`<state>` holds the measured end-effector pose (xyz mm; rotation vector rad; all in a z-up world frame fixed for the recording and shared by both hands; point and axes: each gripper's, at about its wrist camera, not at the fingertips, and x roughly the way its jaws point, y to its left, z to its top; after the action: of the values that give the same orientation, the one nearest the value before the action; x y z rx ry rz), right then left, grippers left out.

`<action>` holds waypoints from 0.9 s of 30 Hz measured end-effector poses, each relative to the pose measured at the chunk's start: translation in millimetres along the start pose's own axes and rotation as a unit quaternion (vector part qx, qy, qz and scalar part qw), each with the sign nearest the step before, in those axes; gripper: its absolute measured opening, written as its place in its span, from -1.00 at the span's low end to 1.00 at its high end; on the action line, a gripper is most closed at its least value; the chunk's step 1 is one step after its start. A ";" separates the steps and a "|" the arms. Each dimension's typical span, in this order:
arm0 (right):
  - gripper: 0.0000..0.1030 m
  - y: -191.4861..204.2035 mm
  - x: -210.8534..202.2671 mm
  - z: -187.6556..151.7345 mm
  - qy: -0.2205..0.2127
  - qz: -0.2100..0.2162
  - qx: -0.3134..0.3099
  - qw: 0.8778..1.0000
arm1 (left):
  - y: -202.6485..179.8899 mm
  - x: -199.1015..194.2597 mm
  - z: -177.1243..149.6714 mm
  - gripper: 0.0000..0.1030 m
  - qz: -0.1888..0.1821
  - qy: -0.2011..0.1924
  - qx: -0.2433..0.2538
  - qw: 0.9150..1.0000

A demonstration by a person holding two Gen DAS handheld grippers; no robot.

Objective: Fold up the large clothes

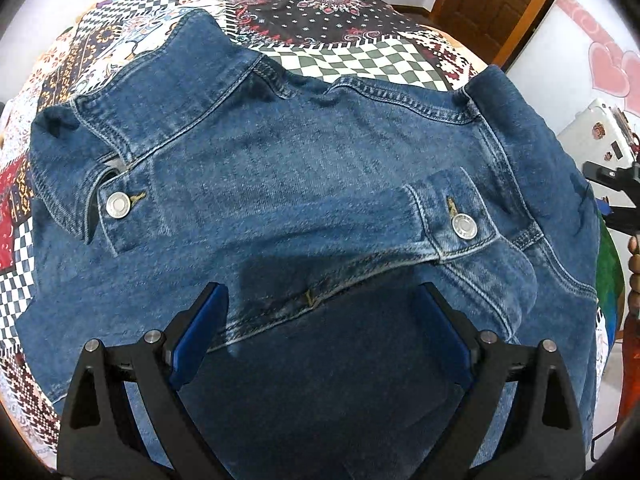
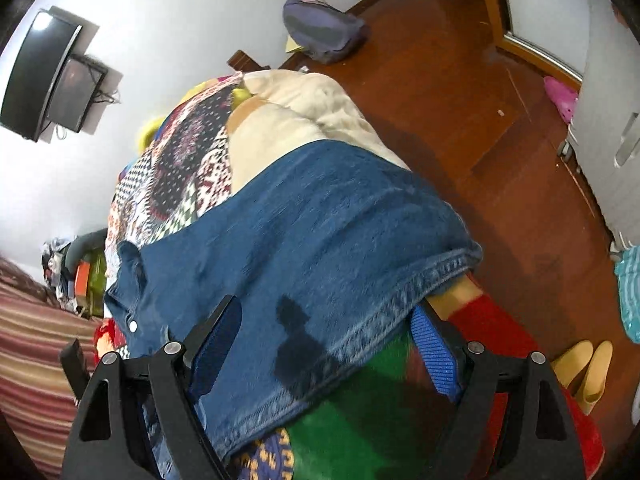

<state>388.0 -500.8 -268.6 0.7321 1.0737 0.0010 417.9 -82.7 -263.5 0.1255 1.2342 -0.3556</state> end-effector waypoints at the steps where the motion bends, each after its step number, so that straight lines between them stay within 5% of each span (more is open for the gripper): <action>1: 0.52 -0.2 3.1 2.6 -0.003 -0.006 0.000 1.000 | -0.1 0.2 0.2 0.85 0.000 -0.001 0.000 1.000; 6: 0.03 7.1 6.2 4.2 -0.030 -0.058 -0.014 0.998 | 4.4 -2.6 0.8 0.85 0.002 -0.008 -0.008 1.000; 15: -0.64 21.9 -21.6 -1.2 -0.068 -0.075 -0.058 0.993 | 8.4 -30.0 -5.2 0.85 0.018 -0.042 -0.013 0.999; 27: -0.80 109.4 -86.6 -18.2 -0.143 -0.039 -0.147 0.978 | 18.7 -109.0 -23.7 0.85 0.024 -0.128 -0.009 0.991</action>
<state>367.4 -436.5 -145.1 0.4068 0.8038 -0.0126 372.0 -36.9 -170.9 0.0907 0.9796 -0.3089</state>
